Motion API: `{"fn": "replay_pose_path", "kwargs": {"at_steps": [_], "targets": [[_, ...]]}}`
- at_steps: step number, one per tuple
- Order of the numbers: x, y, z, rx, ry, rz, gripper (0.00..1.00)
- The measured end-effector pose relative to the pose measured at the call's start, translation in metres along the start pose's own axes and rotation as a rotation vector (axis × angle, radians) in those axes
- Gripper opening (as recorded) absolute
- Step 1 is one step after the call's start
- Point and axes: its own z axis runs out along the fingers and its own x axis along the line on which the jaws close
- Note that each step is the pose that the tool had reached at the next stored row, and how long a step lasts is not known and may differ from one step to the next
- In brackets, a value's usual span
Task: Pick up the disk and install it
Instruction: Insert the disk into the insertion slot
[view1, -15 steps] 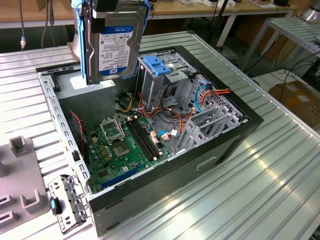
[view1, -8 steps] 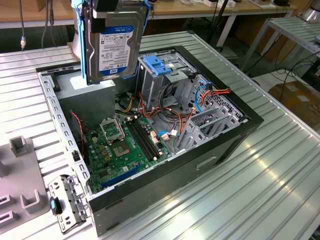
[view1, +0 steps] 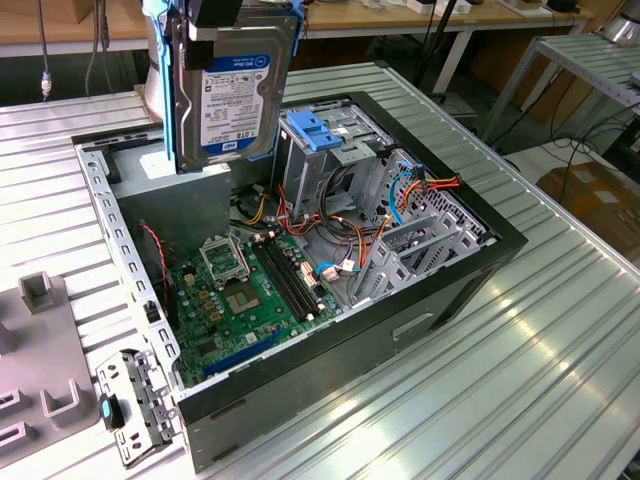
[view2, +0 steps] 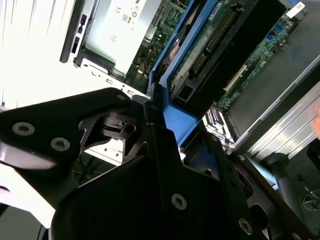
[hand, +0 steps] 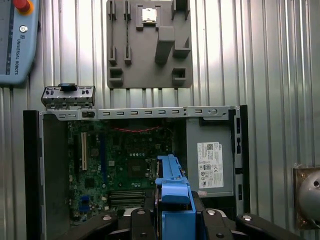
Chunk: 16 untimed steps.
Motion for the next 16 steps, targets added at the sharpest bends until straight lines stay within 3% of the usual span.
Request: {"fn": "replay_pose_path", "kwargs": {"at_steps": [7,14,16], "targets": [[0.0127,-0.0005,-0.0005,0.0001,0.0002,0.0,0.37],[0.0139,-0.0006,-0.0007,0.0,0.0005,0.0,0.37],[0.0191,-0.0008,-0.0009,0.0,0.0006,0.0,0.37]]}}
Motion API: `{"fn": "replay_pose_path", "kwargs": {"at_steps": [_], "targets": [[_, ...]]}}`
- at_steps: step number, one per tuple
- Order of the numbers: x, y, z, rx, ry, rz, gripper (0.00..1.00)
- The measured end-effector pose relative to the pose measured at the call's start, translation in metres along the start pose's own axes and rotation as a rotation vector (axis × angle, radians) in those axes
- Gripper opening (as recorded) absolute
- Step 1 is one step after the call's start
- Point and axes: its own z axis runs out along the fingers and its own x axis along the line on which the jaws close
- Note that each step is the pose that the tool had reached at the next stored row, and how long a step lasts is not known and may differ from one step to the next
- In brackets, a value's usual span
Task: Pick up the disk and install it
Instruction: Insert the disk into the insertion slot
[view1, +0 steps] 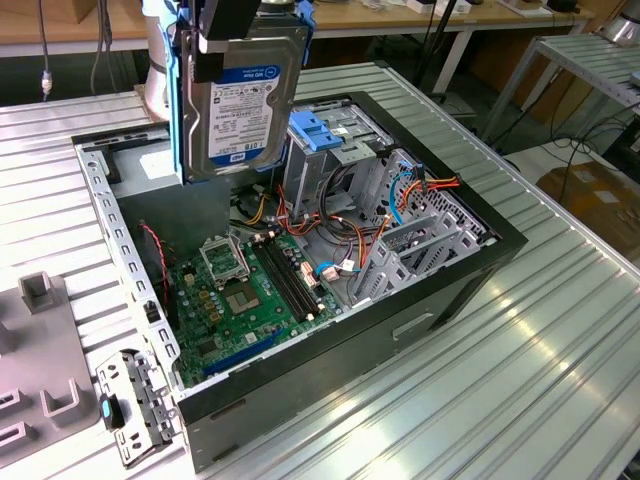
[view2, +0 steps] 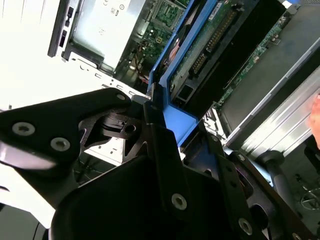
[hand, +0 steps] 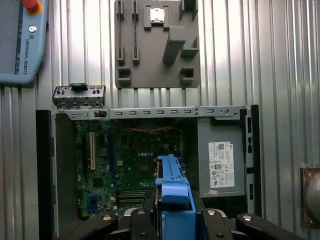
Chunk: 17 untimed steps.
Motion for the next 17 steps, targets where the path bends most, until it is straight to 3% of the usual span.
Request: {"fn": "replay_pose_path", "kwargs": {"at_steps": [2,4,5,7,11,12,15,17], "targets": [[0.0155,-0.0006,-0.0007,-0.0001,0.0014,0.0,0.37],[0.0244,-0.0043,-0.0008,0.0001,0.0037,0.0,0.37],[0.0257,-0.0075,-0.0008,0.0001,0.0044,0.0,0.37],[0.027,-0.0247,-0.0004,0.0001,0.0069,0.0,0.37],[0.0265,-0.0452,0.0005,0.0002,0.0093,0.0,0.37],[0.0262,-0.0539,0.001,0.0003,0.0101,0.0,0.37],[0.0255,-0.0719,0.0015,0.0004,0.012,0.0,0.37],[0.0252,-0.0804,0.0017,0.0004,0.0132,0.0,0.37]]}}
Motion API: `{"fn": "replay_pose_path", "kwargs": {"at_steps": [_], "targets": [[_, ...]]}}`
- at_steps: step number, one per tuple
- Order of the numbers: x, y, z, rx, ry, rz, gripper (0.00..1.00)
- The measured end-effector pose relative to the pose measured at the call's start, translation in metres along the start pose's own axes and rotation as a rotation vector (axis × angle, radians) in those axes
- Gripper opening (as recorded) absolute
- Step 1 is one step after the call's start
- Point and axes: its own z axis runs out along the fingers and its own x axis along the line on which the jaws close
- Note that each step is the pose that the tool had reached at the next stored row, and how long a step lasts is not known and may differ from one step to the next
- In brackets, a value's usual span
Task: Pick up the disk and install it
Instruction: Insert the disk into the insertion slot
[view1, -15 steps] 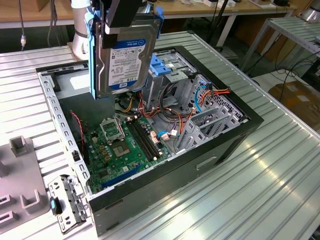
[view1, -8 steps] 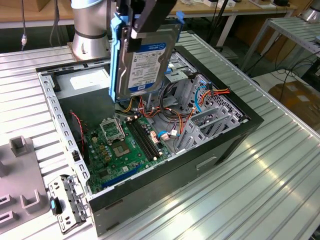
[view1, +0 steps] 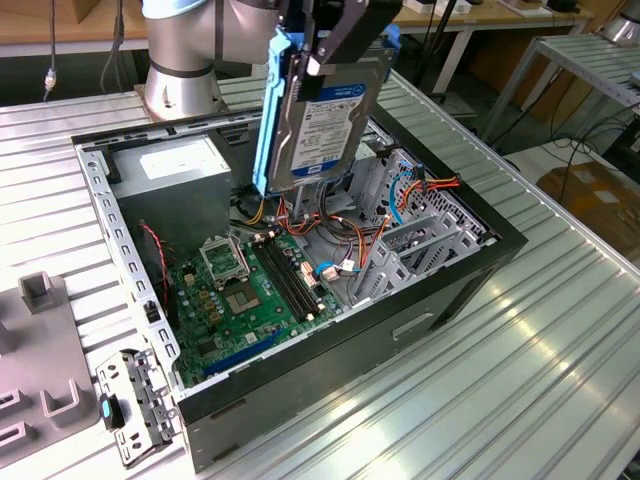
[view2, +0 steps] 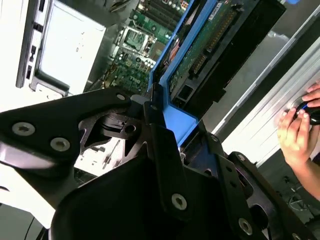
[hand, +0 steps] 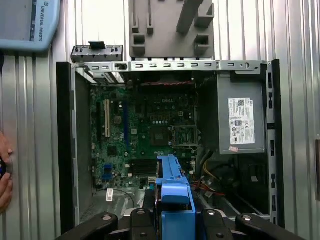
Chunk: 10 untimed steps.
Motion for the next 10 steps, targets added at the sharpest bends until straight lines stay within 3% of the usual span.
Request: {"fn": "replay_pose_path", "kwargs": {"at_steps": [1,3,6,10], "targets": [[-0.0002,-0.0058,0.0001,0.0,0.0006,0.0,0.37],[-0.0004,-0.0117,0.0003,0.0,0.0007,0.0,0.37],[0.0009,-0.0131,0.0004,0.0,0.0006,0.0,0.37],[0.0163,-0.0145,0.0003,0.0,0.0006,0.0,0.37]]}}
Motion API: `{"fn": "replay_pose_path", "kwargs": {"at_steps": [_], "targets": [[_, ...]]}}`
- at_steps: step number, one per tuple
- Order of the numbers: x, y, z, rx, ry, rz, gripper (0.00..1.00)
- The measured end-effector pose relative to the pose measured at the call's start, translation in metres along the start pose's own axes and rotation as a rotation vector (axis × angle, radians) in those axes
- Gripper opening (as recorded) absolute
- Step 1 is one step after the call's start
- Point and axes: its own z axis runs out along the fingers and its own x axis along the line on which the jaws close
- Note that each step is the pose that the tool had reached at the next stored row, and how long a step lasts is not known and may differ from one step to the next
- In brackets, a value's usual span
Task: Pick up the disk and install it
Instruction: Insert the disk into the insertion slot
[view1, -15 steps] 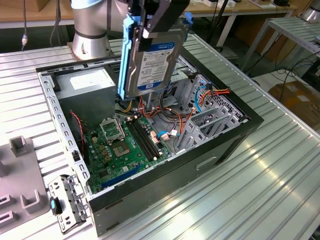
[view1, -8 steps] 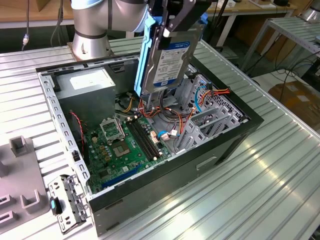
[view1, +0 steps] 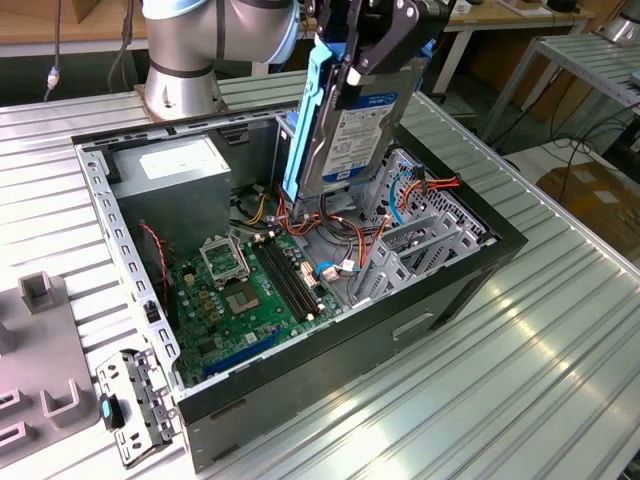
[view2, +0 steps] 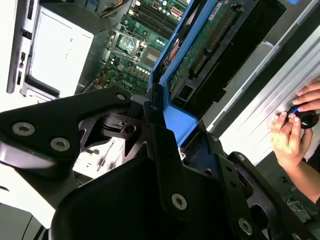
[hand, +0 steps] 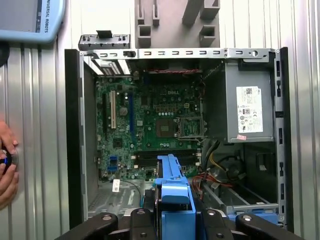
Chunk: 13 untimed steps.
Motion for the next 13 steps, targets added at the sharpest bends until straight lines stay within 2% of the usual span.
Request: {"fn": "replay_pose_path", "kwargs": {"at_steps": [1,4,6,7,9,11,13], "targets": [[0.0047,-0.0006,0.0,-0.0002,0.0002,0.0,0.37],[0.0129,-0.0021,0.0002,-0.0002,0.0005,0.0,0.37],[0.0185,-0.0056,0.0006,-0.0002,0.0006,0.0,0.37],[0.0191,-0.0079,0.0007,-0.0002,0.0009,0.0,0.37],[0.0194,-0.0147,0.001,-0.0002,0.0017,0.0,0.37],[0.0194,-0.0261,0.0012,-0.0002,0.0022,0.0,0.37],[0.0197,-0.0324,0.0014,-0.0001,0.0027,0.0,0.37]]}}
